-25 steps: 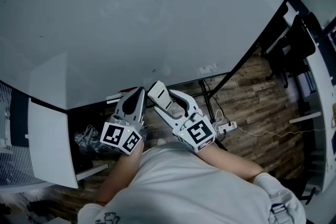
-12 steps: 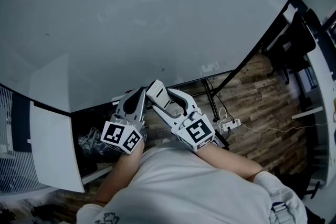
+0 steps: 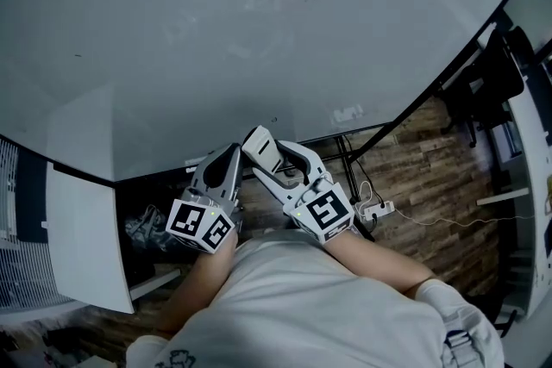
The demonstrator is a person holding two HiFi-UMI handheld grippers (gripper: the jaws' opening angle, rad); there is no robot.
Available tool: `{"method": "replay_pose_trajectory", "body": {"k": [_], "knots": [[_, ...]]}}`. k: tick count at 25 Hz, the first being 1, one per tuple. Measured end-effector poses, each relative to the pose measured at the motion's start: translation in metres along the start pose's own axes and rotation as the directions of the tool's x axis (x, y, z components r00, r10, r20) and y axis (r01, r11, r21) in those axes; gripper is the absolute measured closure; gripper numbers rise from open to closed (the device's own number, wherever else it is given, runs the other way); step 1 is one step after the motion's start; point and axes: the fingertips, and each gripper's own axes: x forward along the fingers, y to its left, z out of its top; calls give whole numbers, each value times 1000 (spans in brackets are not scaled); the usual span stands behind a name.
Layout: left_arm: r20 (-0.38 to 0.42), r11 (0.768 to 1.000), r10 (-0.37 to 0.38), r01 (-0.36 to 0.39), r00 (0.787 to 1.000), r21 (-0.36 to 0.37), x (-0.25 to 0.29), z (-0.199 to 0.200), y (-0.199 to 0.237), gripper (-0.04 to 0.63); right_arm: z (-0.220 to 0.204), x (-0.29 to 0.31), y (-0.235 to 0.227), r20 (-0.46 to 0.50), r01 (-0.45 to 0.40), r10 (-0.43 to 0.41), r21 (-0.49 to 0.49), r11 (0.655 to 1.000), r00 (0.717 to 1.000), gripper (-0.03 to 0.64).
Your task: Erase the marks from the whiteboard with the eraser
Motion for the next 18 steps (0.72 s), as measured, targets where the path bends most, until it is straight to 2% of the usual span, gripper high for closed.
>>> {"method": "replay_pose_trajectory", "body": {"k": [6, 11, 18], "knots": [[-5, 1000, 11, -11, 1000, 8, 18, 2, 5, 589, 5, 8, -25, 0, -2, 2, -31, 1000, 1000, 367], [-31, 1000, 26, -26, 999, -3, 24, -3, 11, 589, -2, 8, -46, -22, 11, -12, -17, 1000, 1000, 367], [-70, 999, 26, -27, 997, -22, 46, -25, 16, 589, -20, 11, -75, -73, 9, -13, -49, 999, 997, 367]]}}
